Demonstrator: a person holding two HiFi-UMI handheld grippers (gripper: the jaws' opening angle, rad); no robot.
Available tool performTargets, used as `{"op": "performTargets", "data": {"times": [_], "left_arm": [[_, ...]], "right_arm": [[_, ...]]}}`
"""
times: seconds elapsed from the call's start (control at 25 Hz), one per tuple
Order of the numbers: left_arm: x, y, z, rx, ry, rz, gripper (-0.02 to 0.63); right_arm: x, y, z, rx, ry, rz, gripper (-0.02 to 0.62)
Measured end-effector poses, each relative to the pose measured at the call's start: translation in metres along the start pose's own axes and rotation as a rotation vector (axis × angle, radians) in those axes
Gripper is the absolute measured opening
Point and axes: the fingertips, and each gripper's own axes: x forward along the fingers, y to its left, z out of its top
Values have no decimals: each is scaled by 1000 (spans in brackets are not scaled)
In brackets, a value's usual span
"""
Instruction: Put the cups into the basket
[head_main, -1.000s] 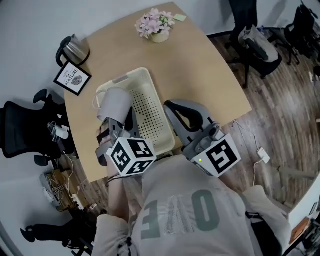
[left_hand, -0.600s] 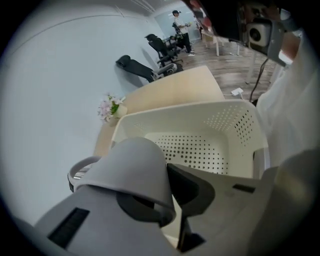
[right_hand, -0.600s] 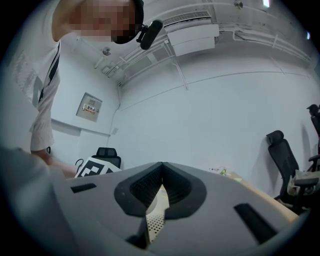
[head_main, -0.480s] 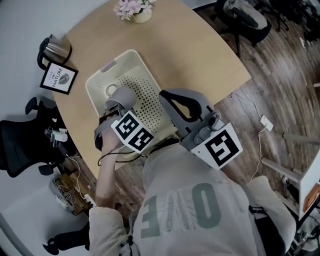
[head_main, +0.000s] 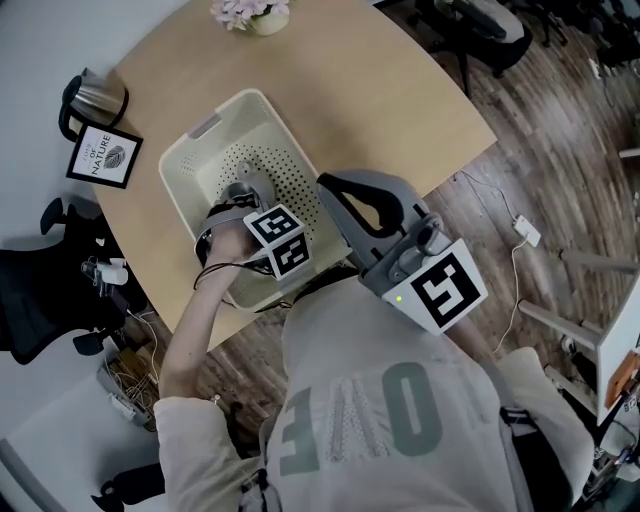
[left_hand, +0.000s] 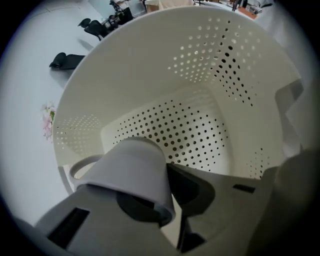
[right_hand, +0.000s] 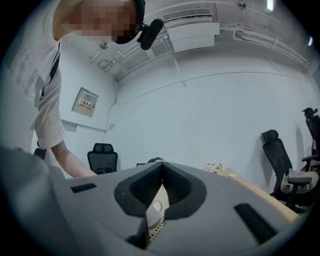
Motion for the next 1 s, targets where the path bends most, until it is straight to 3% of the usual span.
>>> {"op": "performTargets", "data": {"times": [0.16, 0.44, 0.8, 1.0], "left_arm": [[11, -9, -3, 47, 31, -59, 52], [22, -10, -11, 101, 68, -84, 52], [33, -20, -9, 236, 117, -79, 54], [34, -20, -7, 240, 111, -73, 57]], "right_arm": [[4, 4, -3, 1, 11, 21, -2], [13, 9, -9, -1, 36, 45, -2], [14, 13, -11, -11, 50, 49, -2], [14, 14, -11, -18, 46, 42, -2]]}}
